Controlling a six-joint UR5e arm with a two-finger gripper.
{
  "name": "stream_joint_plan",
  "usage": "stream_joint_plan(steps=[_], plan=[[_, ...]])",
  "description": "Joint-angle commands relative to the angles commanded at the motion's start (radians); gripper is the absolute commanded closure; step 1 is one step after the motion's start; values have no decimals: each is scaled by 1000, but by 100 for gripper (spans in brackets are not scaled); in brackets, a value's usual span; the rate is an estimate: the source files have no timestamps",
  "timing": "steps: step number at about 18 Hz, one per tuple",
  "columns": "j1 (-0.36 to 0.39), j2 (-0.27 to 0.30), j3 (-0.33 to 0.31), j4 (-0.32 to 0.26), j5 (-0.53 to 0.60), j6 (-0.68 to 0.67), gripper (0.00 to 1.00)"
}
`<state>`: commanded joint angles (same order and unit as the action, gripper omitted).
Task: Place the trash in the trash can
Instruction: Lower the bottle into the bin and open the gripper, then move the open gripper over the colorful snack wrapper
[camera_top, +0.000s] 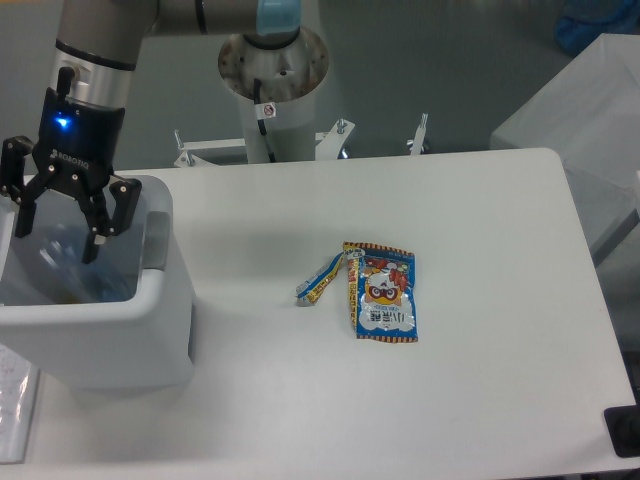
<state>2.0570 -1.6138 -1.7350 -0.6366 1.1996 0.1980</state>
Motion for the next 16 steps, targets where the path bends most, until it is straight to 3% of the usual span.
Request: stream_joint_plan(steps=[3, 8, 12, 16], plan=[[66, 47, 2, -9, 2, -2, 0], [312, 120, -63, -21, 28, -3, 0], [468, 134, -129, -31, 49, 12, 0], [543, 127, -210, -48, 113, 18, 0]])
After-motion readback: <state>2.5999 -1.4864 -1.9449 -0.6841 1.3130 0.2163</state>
